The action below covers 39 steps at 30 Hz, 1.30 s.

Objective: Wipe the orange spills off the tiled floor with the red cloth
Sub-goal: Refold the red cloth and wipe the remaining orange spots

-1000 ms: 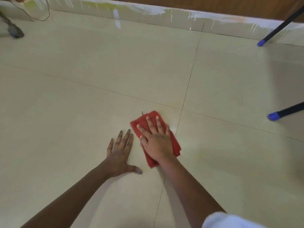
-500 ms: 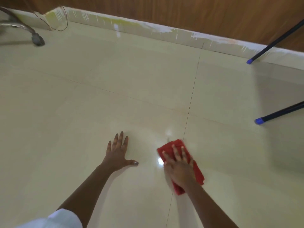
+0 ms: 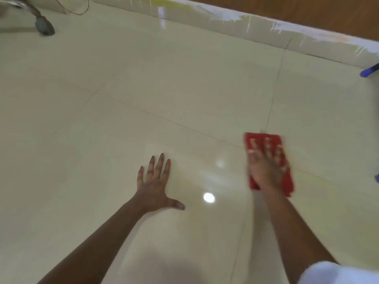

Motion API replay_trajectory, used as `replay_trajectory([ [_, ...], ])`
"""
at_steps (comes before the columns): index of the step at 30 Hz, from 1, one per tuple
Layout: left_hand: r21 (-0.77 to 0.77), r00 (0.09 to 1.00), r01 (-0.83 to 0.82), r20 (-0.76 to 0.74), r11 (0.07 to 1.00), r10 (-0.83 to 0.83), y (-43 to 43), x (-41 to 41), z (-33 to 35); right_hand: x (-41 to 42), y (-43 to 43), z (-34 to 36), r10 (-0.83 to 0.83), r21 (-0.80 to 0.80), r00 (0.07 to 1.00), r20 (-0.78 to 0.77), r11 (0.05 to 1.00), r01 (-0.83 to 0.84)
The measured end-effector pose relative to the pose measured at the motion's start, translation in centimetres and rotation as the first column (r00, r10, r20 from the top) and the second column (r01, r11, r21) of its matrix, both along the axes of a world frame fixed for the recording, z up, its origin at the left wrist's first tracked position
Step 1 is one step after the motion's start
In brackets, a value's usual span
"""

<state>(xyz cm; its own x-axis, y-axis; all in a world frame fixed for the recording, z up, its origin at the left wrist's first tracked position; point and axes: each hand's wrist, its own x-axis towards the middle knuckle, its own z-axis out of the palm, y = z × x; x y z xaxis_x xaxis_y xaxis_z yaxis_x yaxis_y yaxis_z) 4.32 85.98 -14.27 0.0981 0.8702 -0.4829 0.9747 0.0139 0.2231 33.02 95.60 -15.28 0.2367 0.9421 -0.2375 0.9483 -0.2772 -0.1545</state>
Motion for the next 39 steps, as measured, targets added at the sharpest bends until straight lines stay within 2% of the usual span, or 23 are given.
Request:
replay_trajectory([
  [2,0.015,1.0,-0.006,-0.007,1.0,0.006,-0.2,-0.1,-0.3,1.8,0.5,0.2,-0.159,-0.024,0.987,0.025,0.987,0.16],
  [4,0.025,1.0,-0.015,-0.012,1.0,0.015,-0.1,-0.1,-0.4,-0.7,2.0,0.4,-0.184,-0.015,0.983,0.023,0.983,0.185],
  [6,0.042,1.0,-0.018,-0.008,0.999,0.019,-0.1,-0.1,-0.5,-5.5,3.6,0.4,-0.028,0.039,1.0,0.002,0.999,0.028],
  [8,0.051,1.0,-0.018,0.0,0.999,0.018,-0.2,-0.1,-0.5,-10.8,3.7,0.7,0.217,0.057,0.976,-0.026,0.975,-0.215],
  [11,0.063,0.999,-0.019,0.03,0.998,0.017,-0.2,-0.1,-0.2,-15.5,0.2,0.8,0.533,0.069,0.846,-0.03,0.845,-0.53],
  [13,0.071,0.999,-0.018,0.031,0.997,0.015,-0.2,-0.1,-0.2,-14.7,-0.4,0.4,0.635,0.08,0.772,-0.032,0.772,-0.631],
  [15,0.076,1.0,-0.015,0.02,0.997,0.014,-0.2,-0.1,-0.2,-12.9,2.3,0.2,0.54,0.082,0.841,-0.035,0.84,-0.536],
  [17,0.084,1.0,-0.019,0.015,0.996,0.018,-0.3,0.0,-0.4,-12.0,5.6,0.5,0.345,0.059,0.937,-0.046,0.938,-0.342],
  [18,0.08,1.0,-0.017,0.012,0.997,0.016,-0.3,0.0,-0.4,-12.5,6.4,0.6,0.311,0.033,0.948,-0.062,0.95,-0.309],
  [20,0.061,1.0,-0.014,0.014,0.998,0.013,-0.3,0.1,-0.1,-14.5,5.2,0.8,0.441,0.016,0.896,-0.062,0.898,-0.44],
  [23,0.066,0.997,-0.053,0.052,0.996,0.05,-0.4,0.1,0.2,-16.1,0.3,0.6,0.653,0.044,0.755,-0.062,0.757,-0.652],
  [27,0.071,0.991,-0.101,0.099,0.992,0.094,-0.6,0.3,0.8,-13.8,-4.7,0.5,0.663,0.029,0.739,-0.123,0.746,-0.665],
  [31,0.125,0.998,-0.005,0.064,0.992,-0.003,-2.8,1.3,1.5,-9.1,-11.6,1.1,0.647,0.035,0.75,-0.14,0.76,-0.649],
  [35,0.151,0.992,0.116,0.039,0.982,-0.123,-8.8,1.1,0.5,-2.2,-13.8,1.5,0.44,-0.041,0.891,-0.114,0.894,-0.447],
  [39,0.118,0.995,0.1,0.01,0.988,-0.102,-11.9,0.3,-0.8,-1.7,-13.0,1.7,0.216,-0.111,0.973,-0.076,0.968,-0.223],
])
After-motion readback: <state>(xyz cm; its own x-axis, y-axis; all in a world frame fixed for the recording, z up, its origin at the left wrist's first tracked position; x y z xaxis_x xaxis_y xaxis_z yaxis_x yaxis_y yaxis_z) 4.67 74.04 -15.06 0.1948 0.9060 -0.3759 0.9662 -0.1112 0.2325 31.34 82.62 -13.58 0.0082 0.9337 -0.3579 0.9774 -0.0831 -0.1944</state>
